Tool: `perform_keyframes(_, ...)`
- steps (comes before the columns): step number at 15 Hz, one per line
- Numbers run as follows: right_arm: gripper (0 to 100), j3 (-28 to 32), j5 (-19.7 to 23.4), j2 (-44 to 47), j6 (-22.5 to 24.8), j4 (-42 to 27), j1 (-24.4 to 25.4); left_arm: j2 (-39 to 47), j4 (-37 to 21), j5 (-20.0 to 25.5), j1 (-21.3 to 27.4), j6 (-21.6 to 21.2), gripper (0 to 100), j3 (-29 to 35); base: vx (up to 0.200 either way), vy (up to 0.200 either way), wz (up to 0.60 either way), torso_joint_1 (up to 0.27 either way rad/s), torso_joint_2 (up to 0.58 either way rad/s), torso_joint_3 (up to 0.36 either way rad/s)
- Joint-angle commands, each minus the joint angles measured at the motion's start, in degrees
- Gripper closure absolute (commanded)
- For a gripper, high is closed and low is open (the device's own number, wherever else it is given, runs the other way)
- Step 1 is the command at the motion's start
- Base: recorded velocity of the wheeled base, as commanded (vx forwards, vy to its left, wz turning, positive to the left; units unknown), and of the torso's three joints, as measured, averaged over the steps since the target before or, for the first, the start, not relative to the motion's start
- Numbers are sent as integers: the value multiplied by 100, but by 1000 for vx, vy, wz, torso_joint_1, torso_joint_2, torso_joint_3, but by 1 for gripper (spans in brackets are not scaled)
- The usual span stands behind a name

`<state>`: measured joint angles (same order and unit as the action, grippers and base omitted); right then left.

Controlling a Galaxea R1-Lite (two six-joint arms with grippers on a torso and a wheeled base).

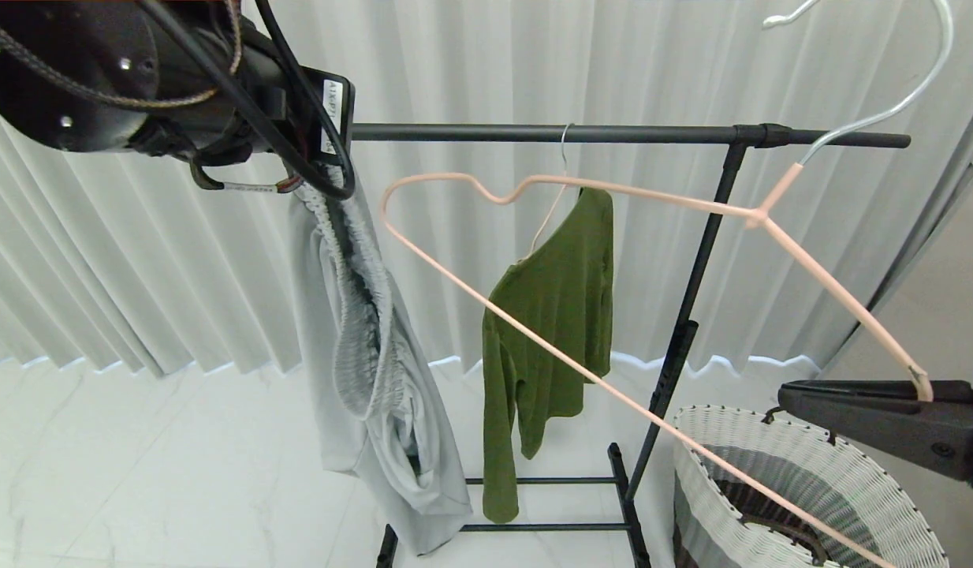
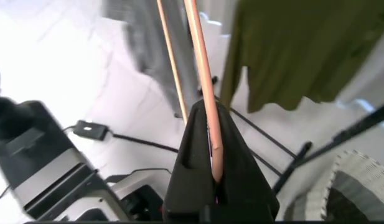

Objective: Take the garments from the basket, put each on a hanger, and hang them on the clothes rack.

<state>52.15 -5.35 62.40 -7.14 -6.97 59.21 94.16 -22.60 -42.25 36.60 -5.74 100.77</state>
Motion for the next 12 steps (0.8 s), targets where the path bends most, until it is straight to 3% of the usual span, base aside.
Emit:
perform_keyframes(1, 100, 6, 25, 35, 11, 3, 91, 182, 1, -2, 23, 100, 100, 39, 0, 0, 0, 0, 0, 0)
perform_keyframes(7, 100, 6, -27, 316, 11, 21, 100, 173, 1, -2, 225, 231, 100, 22, 0, 0, 0, 0, 0, 0)
perform_keyframes(12, 100, 14, -71, 800, 11, 689, -252, 164, -7, -11, 331, 231, 100, 13, 0, 0, 0, 0, 0, 0)
